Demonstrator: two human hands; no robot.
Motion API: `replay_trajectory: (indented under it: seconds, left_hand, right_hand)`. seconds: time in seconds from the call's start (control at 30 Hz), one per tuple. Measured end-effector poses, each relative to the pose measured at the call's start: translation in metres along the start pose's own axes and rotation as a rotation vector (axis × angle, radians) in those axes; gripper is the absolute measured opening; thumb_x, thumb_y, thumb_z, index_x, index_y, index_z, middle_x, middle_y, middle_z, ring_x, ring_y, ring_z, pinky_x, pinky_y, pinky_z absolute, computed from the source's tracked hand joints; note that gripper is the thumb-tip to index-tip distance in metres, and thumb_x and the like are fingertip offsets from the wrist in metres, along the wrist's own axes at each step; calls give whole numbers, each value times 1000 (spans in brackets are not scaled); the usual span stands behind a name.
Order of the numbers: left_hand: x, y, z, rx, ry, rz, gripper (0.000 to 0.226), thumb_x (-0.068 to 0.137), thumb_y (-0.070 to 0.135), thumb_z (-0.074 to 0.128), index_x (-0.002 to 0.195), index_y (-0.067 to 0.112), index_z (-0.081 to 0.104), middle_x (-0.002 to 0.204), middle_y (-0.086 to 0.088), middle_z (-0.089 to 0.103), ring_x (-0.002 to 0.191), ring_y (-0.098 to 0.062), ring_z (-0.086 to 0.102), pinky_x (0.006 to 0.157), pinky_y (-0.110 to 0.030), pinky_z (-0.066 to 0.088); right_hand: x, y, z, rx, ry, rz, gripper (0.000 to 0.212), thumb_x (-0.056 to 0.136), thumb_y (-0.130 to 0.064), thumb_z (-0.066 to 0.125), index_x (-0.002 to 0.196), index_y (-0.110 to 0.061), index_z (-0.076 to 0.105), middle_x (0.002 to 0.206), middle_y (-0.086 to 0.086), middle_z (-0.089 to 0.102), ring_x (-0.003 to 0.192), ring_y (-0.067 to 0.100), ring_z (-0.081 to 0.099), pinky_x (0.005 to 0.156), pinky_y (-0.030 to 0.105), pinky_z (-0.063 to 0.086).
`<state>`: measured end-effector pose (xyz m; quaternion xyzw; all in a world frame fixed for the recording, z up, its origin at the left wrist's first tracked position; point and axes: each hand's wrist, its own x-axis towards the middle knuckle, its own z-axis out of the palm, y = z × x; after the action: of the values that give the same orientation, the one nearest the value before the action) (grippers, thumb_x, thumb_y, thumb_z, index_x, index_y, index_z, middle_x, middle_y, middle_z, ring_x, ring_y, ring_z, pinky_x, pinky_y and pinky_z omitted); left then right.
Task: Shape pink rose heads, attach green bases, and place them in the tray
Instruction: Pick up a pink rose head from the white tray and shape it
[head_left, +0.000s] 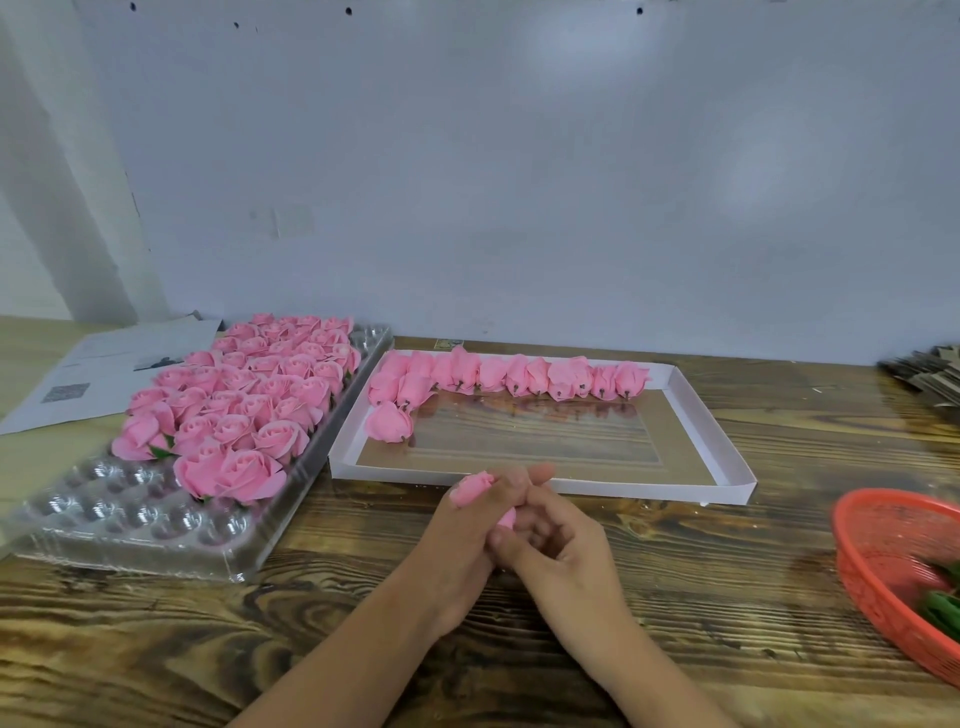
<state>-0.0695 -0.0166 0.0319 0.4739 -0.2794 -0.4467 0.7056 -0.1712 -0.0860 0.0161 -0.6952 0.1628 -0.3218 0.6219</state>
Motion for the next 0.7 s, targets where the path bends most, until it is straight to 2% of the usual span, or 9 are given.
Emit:
replay_trajectory:
  seconds: [0.07,0.17,0.23,0.33,0.4,0.47,0.6,0.7]
  left_hand:
    - [-1,2,-2,61,-29,13,56,77,60,74,119,23,75,111,-4,75,100,-17,71,78,-26,57]
    - [-2,2,-6,119,-77,49,67,72,70,75,122,26,73,126,0,71,121,-17,65,95,-28,54]
    - [-4,3,-6,143,-73,72,57,78,67,71,121,28,74,128,1,70,125,-16,62,98,-27,53]
    - [-4,4,-2,124,-19,47,43,90,57,61,116,26,76,124,-2,72,118,-17,67,91,-26,56]
    - [-2,3,-1,108,35,25,39,93,53,59,113,24,77,116,-5,75,107,-20,72,87,-28,58]
    - [0,1,0,120,53,24,38,96,53,57,113,25,77,112,-8,76,103,-22,72,88,-33,58]
    - [1,-1,-1,158,26,68,37,96,52,60,114,23,75,109,-13,76,102,-26,73,83,-33,59]
    - [2,-2,-2,291,80,201,32,85,51,74,101,24,75,100,-4,76,94,-20,74,74,-27,59]
  right_hand:
    - [1,-3,-3,187,-79,94,21,87,-3,72,105,-14,75,80,14,70,73,20,65,70,28,56]
    - [1,-5,-7,461,-203,267,28,80,-14,74,107,-6,75,87,15,69,73,20,64,69,26,56]
    - [2,-4,-9,552,-240,325,26,80,-13,74,104,-6,75,90,15,68,75,20,65,69,25,57]
    - [0,-2,-5,453,-165,299,24,78,-19,78,101,-11,74,92,16,72,82,24,69,73,27,58]
    - [0,1,-1,273,-66,215,23,83,-13,77,105,-14,72,94,16,75,87,28,71,77,33,58]
    - [0,2,3,193,8,145,23,87,-5,73,107,-16,70,90,17,75,85,33,70,81,42,57]
    - [1,-1,1,318,48,171,21,88,-2,71,103,-17,75,90,18,75,84,25,71,77,32,59]
    - [3,-2,-4,359,65,180,22,86,-5,73,106,-16,74,98,19,75,96,31,71,88,42,59]
